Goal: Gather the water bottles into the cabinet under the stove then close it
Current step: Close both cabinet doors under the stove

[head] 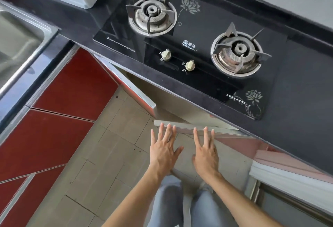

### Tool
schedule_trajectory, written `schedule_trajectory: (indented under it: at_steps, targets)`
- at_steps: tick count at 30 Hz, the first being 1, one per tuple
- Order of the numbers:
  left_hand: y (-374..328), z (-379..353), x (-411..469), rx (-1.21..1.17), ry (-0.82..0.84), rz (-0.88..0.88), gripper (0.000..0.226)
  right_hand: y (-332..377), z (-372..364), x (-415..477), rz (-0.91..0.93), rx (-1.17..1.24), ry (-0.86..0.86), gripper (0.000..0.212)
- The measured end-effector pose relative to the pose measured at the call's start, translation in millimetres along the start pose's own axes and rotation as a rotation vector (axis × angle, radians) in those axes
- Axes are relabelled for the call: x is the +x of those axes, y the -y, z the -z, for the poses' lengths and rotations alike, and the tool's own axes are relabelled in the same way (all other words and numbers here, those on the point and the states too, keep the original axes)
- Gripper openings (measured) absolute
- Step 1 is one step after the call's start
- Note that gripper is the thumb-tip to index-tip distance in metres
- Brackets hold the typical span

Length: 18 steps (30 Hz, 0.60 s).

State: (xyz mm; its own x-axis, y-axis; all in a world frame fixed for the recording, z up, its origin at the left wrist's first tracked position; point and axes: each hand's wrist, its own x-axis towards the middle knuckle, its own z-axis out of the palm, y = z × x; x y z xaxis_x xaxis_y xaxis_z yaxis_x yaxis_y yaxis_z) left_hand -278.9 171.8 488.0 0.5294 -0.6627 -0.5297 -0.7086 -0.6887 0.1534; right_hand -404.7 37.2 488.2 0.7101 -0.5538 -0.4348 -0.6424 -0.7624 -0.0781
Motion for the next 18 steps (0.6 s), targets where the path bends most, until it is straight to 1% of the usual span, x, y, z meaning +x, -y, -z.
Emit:
schedule_trajectory:
  at_steps: [3,8,13,18]
  targets:
    - [11.9,7.6,15.7,0.031,-0.012,-0.045,0.089,8.1,3.3,10.0,-0.049,0.025,-0.008,0.13]
    - [23.5,24.1,40.0,0.095,-0.004,-0.091,0.091,16.2,12.2,25.2,-0.088,0.077,-0.033,0.121]
    - [26.0,39.5,53.9,0.134,-0.002,-0.116,0.09,22.9,17.1,36.8,-0.139,0.148,-0.015,0.122]
    - [32.9,44.5,60.6,0.181,0.005,-0.154,0.087,26.6,24.9,38.5,-0.15,0.157,0.007,0.124]
